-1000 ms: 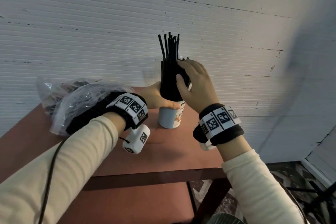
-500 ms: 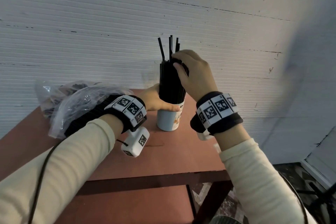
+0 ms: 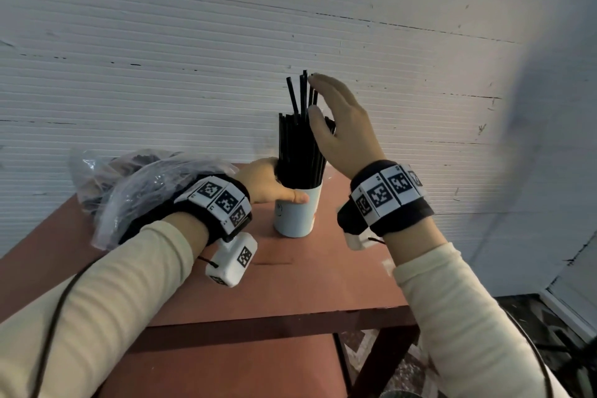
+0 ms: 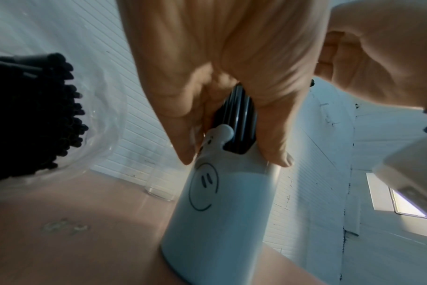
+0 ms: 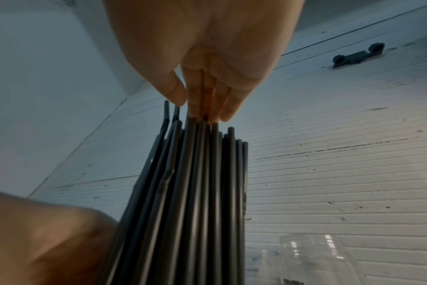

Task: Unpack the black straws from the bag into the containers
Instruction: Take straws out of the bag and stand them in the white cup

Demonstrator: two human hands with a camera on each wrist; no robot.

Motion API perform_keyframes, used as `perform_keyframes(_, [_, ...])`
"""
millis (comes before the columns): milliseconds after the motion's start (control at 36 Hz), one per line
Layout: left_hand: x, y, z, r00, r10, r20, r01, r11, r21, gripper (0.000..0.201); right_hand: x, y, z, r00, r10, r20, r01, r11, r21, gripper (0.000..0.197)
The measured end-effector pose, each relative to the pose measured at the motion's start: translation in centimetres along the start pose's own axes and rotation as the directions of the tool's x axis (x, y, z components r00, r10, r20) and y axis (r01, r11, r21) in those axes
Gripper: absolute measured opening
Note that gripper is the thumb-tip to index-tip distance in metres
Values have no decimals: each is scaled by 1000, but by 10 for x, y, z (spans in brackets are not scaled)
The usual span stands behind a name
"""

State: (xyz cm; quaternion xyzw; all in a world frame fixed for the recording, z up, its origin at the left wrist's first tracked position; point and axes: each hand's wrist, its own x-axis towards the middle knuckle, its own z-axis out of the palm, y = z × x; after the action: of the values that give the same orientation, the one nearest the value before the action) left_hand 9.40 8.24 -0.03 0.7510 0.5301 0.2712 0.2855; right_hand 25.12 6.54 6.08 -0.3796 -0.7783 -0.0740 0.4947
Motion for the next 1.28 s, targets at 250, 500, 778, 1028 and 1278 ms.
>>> perform_keyframes(250, [7, -7, -2, 1000, 5, 30, -3, 999, -43, 59, -15, 9, 8, 998, 32, 52, -31, 999, -26, 28])
perform_keyframes(500, [10, -13, 0, 1000, -19, 9, 20, 998, -59, 67, 5, 8, 0, 1000, 13, -7, -13, 1000, -4, 52])
perform_keyframes(778, [12, -17, 2, 1000, -27, -7, 27, 998, -64, 70, 10, 3, -3, 1000, 7, -15, -6, 993, 115, 28])
perform_keyframes(1028, [13, -16, 2, 1000, -27, -8, 26, 998, -62, 68, 14, -1, -11, 996, -5, -87, 12, 997, 81, 12])
perform_keyframes(1278, [12, -15, 3, 1000, -24, -13, 23, 996, -85, 67, 22, -4, -13, 997, 73, -39, -72, 997, 34, 9])
